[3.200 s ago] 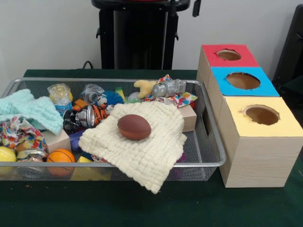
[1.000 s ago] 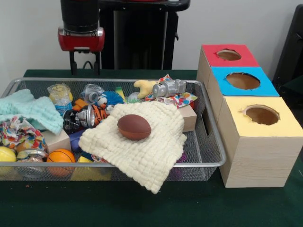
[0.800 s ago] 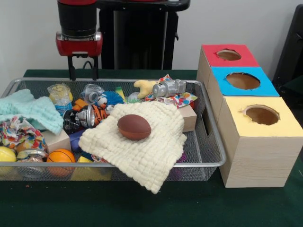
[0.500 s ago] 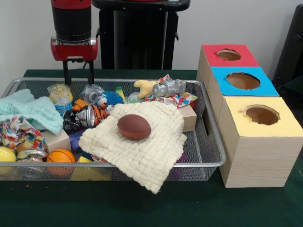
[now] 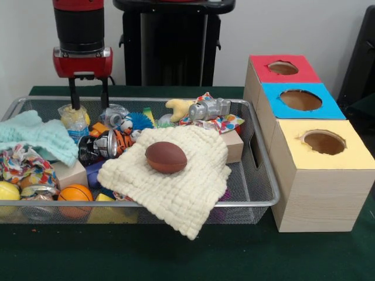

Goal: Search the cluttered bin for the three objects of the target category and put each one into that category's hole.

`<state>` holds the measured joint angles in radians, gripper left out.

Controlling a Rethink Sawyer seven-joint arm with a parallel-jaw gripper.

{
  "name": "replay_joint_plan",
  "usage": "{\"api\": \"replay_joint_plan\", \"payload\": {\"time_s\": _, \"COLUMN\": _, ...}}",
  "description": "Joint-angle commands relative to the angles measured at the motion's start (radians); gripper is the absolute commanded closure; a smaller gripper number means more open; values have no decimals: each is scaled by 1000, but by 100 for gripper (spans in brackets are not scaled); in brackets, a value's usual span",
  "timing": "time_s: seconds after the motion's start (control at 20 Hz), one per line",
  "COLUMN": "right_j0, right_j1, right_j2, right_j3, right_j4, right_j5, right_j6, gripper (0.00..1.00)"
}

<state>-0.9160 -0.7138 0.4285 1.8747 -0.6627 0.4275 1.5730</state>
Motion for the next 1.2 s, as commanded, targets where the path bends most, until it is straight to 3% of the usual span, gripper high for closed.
{"api": "replay_joint_plan", "payload": {"time_s": 0.05, "right_j0": -19, "right_j1": 16, "right_j2": 105, "right_j3": -97, "right_j4": -37, "right_j5": 82, "right_j6": -178, "gripper": 0}}
{"api": "replay_joint_plan", "payload": {"time_s": 0.8, "right_j0": -25, "right_j1": -4, "right_j2": 79, "right_j3": -117, "right_j4": -85, "right_j5": 73, "right_j6": -174, "gripper": 0}}
{"api": "replay_joint_plan", "payload": {"time_s": 1.2, "right_j0": -16, "right_j1": 21, "right_j2": 61, "right_j3": -109, "right_j4": -113, "right_j5": 41, "right_j6": -146, "gripper": 0}}
